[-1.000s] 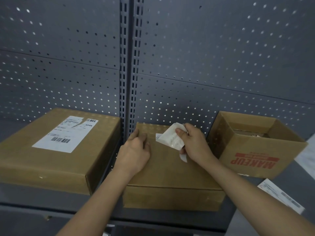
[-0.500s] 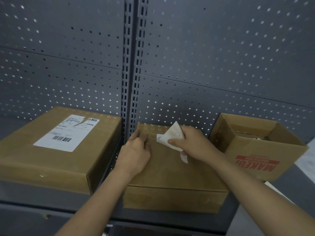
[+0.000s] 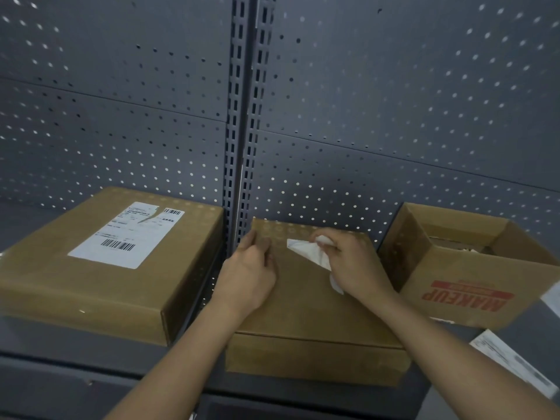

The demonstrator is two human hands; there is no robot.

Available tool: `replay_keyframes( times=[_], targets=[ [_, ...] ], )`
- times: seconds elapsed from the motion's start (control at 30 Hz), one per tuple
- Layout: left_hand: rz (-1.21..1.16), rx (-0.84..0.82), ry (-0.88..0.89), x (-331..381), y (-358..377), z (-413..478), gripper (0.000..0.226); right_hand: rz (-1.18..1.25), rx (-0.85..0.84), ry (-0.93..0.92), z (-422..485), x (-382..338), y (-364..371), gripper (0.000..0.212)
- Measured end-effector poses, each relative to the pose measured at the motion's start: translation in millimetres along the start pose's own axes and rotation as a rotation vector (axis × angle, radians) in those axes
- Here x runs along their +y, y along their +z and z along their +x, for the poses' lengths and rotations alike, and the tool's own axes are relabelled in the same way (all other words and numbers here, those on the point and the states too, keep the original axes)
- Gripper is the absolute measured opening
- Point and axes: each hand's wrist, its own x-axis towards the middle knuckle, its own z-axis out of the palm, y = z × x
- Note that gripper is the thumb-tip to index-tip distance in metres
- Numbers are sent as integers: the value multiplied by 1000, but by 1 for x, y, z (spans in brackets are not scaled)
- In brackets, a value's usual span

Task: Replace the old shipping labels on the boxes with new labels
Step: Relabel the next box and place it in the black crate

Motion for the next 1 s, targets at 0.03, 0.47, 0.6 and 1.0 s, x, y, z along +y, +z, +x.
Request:
replay_keyframes(
  times=[0.03,0.47,0.6,1.0],
  targets=[
    [0,2,1,0,0,0,39,16,18,23,0,3,1,30],
    [17,-25,-8,0,2,0,46,298,88,309,4,8,6,28],
    [19,-32,-22,-2,1,2,45,262,-12,317,9,1,-1,29],
    [10,-9,-15,1,0,1,43,402,-467,157,20,0,-33,17]
  ],
)
